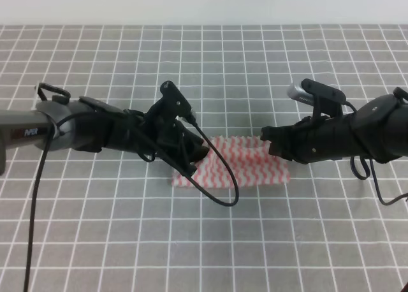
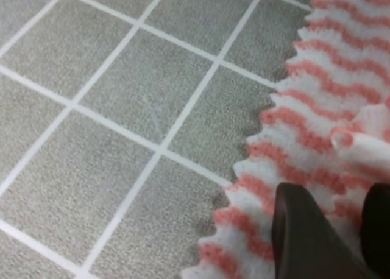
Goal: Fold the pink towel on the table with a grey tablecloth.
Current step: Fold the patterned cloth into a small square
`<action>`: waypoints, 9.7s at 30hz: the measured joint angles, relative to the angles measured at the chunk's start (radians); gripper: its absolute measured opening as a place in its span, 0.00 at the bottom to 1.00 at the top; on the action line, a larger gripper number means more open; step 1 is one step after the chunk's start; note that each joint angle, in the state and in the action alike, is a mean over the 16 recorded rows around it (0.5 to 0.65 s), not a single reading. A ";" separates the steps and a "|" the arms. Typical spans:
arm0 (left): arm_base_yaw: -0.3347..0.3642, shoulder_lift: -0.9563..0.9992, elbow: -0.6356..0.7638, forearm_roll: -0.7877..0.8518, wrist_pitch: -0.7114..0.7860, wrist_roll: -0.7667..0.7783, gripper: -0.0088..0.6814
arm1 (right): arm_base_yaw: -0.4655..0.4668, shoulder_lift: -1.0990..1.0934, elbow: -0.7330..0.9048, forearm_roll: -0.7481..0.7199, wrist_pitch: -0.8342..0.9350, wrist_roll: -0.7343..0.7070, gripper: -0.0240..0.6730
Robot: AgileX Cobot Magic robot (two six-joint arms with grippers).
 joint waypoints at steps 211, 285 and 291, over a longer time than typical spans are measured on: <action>-0.013 -0.032 -0.093 0.347 0.020 -0.910 0.55 | 0.000 -0.003 0.000 0.005 0.014 -0.018 0.01; -0.013 -0.037 -0.095 0.391 -0.029 -0.800 0.01 | 0.000 -0.001 0.000 0.006 0.026 -0.020 0.01; -0.013 -0.047 -0.095 0.394 -0.033 -0.800 0.01 | 0.000 -0.002 0.000 0.006 0.026 -0.020 0.01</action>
